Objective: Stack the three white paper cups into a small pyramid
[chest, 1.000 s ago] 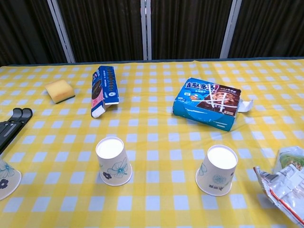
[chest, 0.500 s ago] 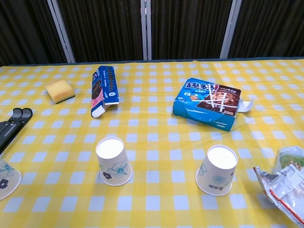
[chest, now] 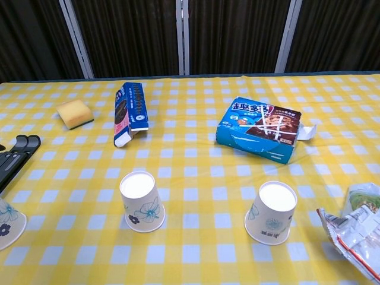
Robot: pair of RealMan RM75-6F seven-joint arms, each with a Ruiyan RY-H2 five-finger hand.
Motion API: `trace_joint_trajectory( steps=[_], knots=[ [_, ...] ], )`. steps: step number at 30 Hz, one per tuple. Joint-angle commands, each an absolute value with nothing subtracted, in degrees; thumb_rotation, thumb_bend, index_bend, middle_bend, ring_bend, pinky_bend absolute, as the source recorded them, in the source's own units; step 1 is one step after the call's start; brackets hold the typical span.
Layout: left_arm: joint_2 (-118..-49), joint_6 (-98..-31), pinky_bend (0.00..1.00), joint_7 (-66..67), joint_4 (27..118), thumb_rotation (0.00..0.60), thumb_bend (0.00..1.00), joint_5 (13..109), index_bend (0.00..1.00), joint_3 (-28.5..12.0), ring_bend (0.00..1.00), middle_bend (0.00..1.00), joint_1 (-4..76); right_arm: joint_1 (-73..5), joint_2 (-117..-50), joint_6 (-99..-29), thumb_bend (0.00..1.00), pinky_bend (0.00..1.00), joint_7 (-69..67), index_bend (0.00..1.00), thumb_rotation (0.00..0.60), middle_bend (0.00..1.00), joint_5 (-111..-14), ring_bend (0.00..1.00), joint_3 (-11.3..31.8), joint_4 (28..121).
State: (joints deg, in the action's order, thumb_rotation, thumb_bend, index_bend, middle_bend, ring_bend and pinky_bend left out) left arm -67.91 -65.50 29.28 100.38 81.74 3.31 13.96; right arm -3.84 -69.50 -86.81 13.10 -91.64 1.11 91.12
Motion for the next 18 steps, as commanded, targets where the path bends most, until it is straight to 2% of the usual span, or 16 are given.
trace_joint_trajectory(
  steps=[1,9,14,18],
  knots=[
    [-68.6,-65.7,0.00,29.3,99.8,0.600,0.18,81.9,0.30,3.4,0.00,0.00,14.1,-3.8,-69.5,-86.8,0.03,0.00,13.1,0.01,0.600,0.00,-91.7,0.00,1.1,91.1],
    [-70.0,-65.9,0.00,30.0,98.5,0.600,0.20,81.9,0.33,3.6,0.00,0.00,14.3,-3.9,-69.7,-86.5,0.03,0.00,13.4,0.01,0.600,0.00,-91.9,0.00,0.8,91.1],
    [-70.2,-65.9,0.00,30.2,98.4,0.600,0.27,81.7,0.35,3.9,0.00,0.00,14.4,-3.9,-69.7,-86.3,0.03,0.00,13.5,0.01,0.600,0.00,-91.9,0.00,0.7,91.1],
    [-70.4,-66.0,0.00,30.6,98.4,0.600,0.27,81.7,0.37,4.1,0.00,0.00,14.5,-4.0,-69.7,-86.1,0.03,0.00,13.6,0.01,0.600,0.00,-91.9,0.00,0.6,91.2]
  ],
)
